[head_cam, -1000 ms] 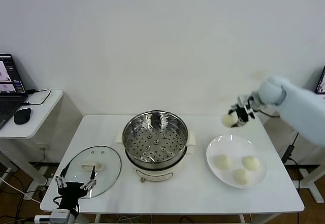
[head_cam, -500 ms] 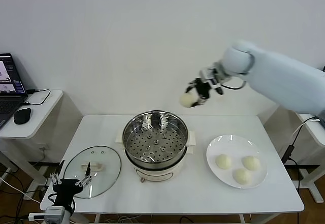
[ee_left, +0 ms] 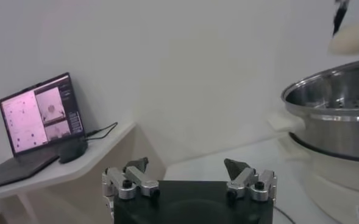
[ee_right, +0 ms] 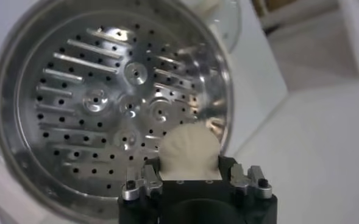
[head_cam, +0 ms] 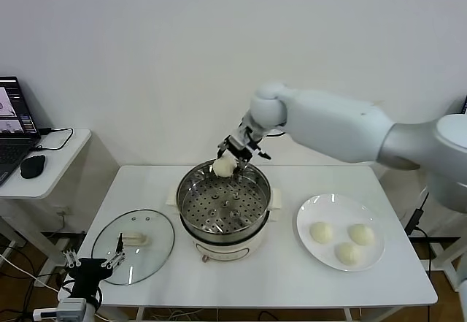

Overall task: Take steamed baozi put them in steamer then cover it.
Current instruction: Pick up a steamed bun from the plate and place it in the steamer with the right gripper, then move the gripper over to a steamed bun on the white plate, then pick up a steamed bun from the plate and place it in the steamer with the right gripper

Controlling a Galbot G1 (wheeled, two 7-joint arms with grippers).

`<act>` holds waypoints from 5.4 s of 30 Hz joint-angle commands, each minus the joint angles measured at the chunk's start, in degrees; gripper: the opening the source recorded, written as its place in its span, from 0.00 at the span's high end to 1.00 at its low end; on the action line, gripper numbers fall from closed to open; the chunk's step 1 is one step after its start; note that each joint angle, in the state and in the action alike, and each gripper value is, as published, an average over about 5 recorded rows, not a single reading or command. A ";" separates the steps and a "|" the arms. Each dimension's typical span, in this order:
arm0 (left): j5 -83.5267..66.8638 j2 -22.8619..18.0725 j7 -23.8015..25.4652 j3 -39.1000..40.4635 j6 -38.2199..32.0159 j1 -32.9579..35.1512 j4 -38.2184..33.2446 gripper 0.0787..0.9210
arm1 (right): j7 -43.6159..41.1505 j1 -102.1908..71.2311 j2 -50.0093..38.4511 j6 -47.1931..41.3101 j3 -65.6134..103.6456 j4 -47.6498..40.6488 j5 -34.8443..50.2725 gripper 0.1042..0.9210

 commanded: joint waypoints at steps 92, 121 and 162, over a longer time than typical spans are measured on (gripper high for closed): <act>-1.19 1.35 -0.02 -3.56 0.27 0.79 0.06 0.12 | -3.22 -35.40 -36.25 -32.35 25.34 15.21 -5.87 0.12; -1.13 0.88 -0.17 -3.01 0.09 0.41 0.41 0.12 | -3.20 -33.03 -36.16 -33.21 25.67 15.11 -5.76 0.38; -1.96 0.91 -0.39 -4.62 0.03 -0.31 -2.49 0.12 | 12.08 -0.83 2.10 -57.44 1.83 15.71 36.12 0.37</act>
